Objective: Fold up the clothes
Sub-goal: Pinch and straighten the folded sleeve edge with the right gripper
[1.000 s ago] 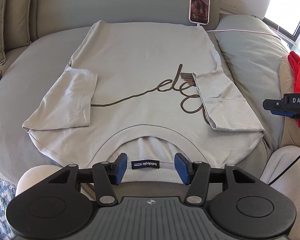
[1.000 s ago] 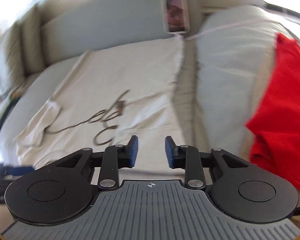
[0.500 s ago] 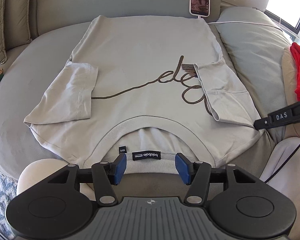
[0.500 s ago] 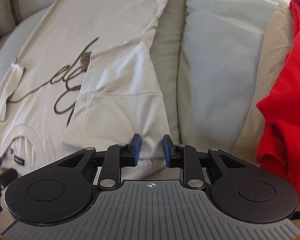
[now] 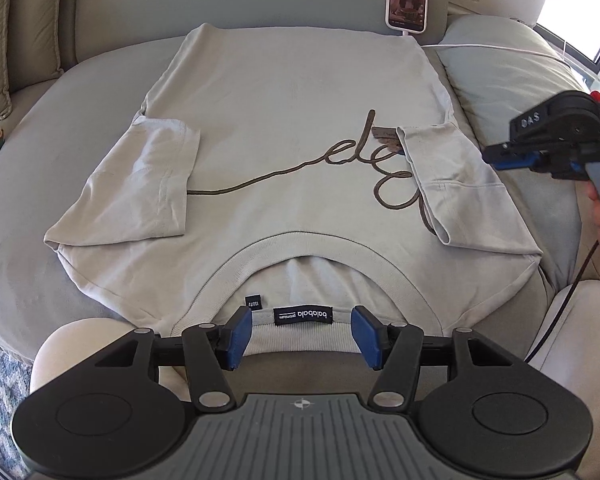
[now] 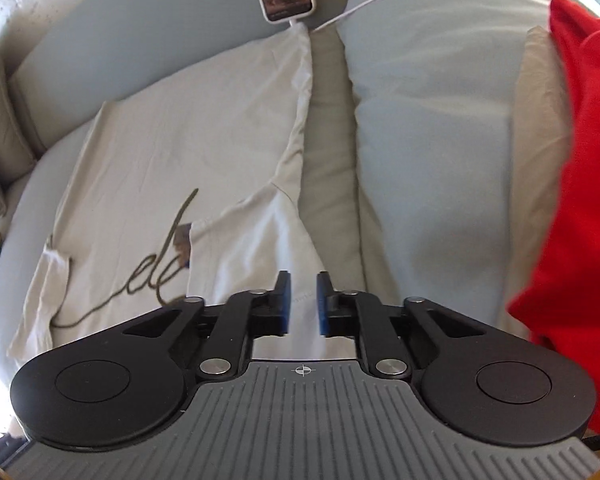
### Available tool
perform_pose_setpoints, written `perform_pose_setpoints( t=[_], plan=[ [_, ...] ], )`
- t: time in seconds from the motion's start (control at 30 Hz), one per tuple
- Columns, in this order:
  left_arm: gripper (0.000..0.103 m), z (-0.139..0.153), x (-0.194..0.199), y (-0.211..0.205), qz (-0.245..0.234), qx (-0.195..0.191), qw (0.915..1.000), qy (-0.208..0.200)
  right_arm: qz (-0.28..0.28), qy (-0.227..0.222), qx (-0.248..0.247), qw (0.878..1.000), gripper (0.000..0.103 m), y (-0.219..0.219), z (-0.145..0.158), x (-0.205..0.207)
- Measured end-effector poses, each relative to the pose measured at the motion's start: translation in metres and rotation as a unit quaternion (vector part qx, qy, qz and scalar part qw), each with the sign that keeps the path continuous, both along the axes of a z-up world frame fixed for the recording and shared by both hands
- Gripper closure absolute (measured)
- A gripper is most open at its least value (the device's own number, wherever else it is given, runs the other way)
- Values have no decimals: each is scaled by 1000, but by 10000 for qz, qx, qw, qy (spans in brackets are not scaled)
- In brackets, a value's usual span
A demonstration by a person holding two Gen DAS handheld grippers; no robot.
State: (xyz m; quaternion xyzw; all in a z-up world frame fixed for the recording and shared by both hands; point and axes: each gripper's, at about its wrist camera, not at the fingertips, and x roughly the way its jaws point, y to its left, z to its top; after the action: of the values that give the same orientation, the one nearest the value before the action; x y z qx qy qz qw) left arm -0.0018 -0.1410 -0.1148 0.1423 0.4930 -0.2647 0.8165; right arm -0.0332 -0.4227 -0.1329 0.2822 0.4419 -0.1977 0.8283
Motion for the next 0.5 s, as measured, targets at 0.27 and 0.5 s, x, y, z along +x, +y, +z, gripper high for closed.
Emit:
perform_pose_setpoints(
  t=[0.27,0.5],
  plan=[
    [47,2,-3,-2,-38,20,10000,-29,466,692,-436,9956,80,13,-25,45],
    [46,16,-18,2,-146,-104,9996,-234,767,948,-797,9893,68,39,-8,9]
  ],
)
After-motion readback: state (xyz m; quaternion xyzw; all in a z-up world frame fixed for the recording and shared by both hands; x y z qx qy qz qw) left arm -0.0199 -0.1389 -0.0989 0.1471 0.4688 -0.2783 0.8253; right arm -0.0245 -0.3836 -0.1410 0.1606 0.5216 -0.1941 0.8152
